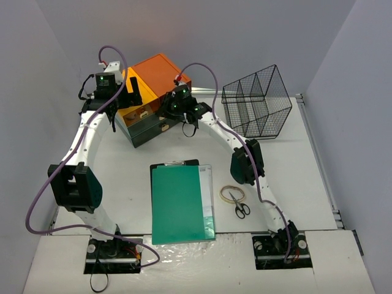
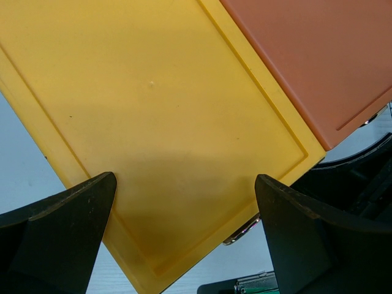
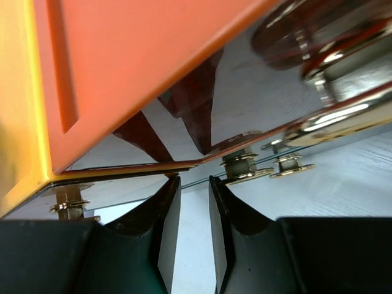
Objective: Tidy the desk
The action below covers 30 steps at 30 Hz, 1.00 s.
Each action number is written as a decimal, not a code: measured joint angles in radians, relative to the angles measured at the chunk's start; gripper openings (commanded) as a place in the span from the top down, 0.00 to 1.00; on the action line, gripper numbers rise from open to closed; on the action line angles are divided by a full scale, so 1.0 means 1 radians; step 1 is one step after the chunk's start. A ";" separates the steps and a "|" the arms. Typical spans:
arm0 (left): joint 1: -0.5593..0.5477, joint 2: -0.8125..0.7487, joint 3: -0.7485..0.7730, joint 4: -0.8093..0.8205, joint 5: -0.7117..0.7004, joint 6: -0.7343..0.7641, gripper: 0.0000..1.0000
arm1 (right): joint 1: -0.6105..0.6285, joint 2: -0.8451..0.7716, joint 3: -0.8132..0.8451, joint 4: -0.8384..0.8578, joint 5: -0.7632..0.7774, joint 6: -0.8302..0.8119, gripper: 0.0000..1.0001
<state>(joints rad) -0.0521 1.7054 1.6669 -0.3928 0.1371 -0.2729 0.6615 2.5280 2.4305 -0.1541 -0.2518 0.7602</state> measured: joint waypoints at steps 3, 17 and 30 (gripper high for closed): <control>0.000 0.000 0.000 -0.001 0.000 0.000 0.03 | 0.001 -0.036 -0.089 0.052 0.004 0.008 0.76; 0.000 0.000 0.001 -0.004 0.000 0.000 0.03 | -0.009 -0.291 -0.605 0.217 0.079 0.095 0.53; 0.000 0.000 0.001 -0.003 0.001 0.000 0.03 | -0.087 -0.282 -0.853 0.738 0.004 0.490 0.51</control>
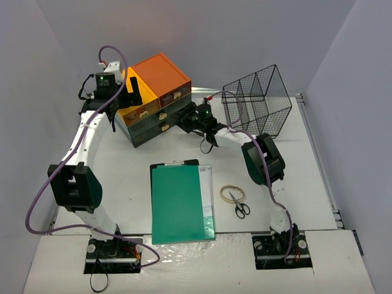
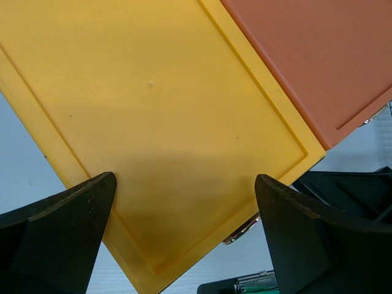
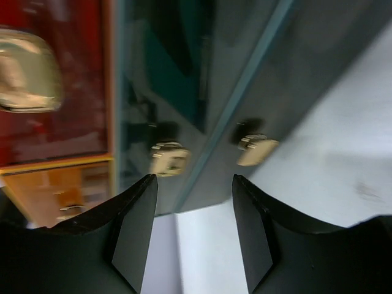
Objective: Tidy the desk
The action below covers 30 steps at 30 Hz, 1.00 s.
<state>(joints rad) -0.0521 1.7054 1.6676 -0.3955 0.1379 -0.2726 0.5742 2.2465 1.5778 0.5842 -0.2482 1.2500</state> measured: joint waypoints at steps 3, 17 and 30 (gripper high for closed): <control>0.000 0.000 0.000 0.000 0.000 0.000 0.03 | 0.003 0.033 0.033 0.094 -0.021 0.067 0.51; 0.000 0.000 0.000 -0.001 0.000 0.000 0.03 | 0.009 0.168 0.115 0.219 -0.065 0.229 0.51; 0.000 0.000 0.004 -0.007 0.000 0.003 0.03 | 0.011 0.220 0.166 0.249 -0.120 0.277 0.61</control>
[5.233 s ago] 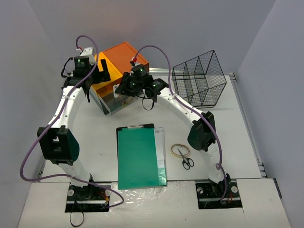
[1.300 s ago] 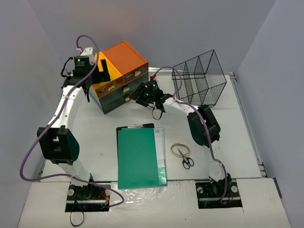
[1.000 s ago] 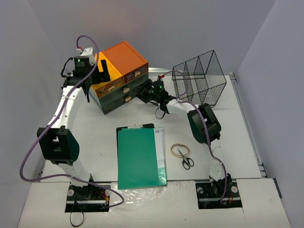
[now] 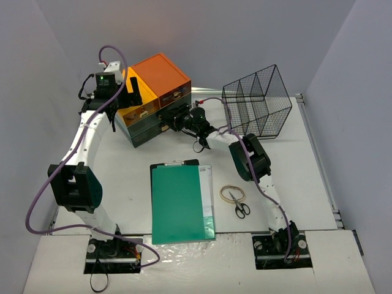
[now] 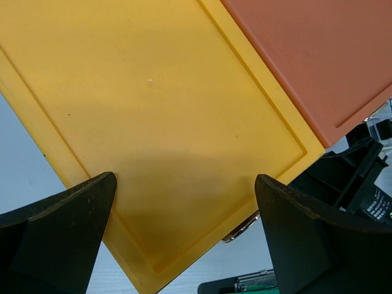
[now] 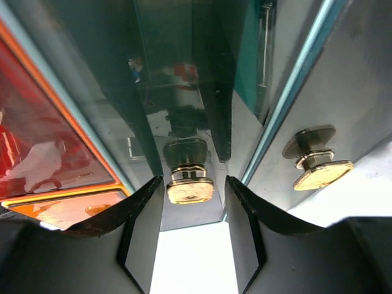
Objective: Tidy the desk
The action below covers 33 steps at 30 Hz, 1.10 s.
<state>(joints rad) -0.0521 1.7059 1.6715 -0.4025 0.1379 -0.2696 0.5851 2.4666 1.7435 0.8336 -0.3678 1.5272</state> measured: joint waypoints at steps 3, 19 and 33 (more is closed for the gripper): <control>0.000 0.000 0.001 -0.001 0.000 0.000 0.03 | 0.003 0.004 0.001 0.000 -0.001 0.007 0.74; 0.001 0.001 0.004 -0.009 0.000 0.000 0.03 | 0.005 -0.096 -0.122 -0.034 -0.005 -0.081 1.00; 0.003 0.000 0.004 -0.008 0.004 -0.004 0.03 | -0.001 -0.416 -0.401 -0.329 0.000 -0.304 1.00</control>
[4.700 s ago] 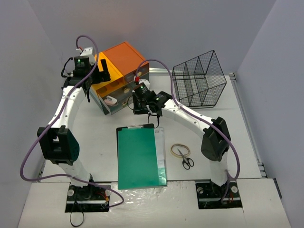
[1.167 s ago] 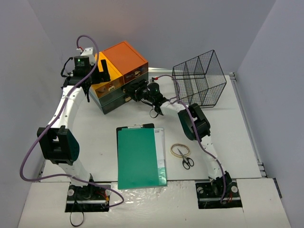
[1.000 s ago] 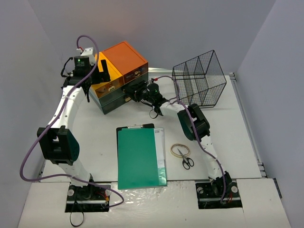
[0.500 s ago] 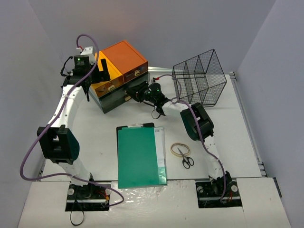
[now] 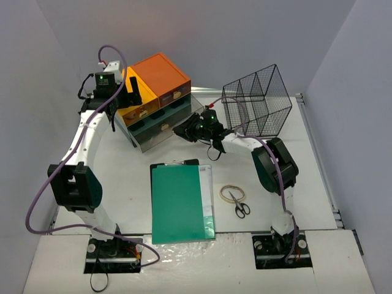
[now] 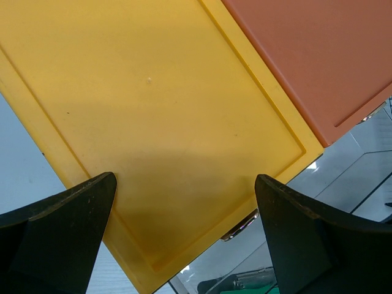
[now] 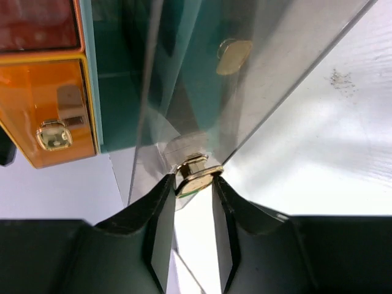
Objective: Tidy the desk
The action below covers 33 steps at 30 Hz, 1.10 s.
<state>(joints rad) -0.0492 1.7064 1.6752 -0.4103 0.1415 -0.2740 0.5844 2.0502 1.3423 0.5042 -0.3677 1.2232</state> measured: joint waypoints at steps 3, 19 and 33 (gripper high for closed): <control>0.000 0.000 0.000 0.000 0.000 -0.002 0.03 | 0.000 -0.038 -0.023 -0.043 0.004 -0.035 1.00; 0.002 -0.001 0.000 0.002 0.003 -0.012 0.03 | 0.023 -0.104 -0.021 -0.231 0.086 -0.194 0.38; 0.004 -0.002 -0.004 0.012 0.011 -0.016 0.03 | 0.104 -0.306 0.037 -0.614 0.281 -0.461 0.43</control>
<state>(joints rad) -0.0452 1.7046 1.6714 -0.3980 0.1526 -0.2898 0.6886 1.7439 1.3791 -0.1094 -0.0866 0.7624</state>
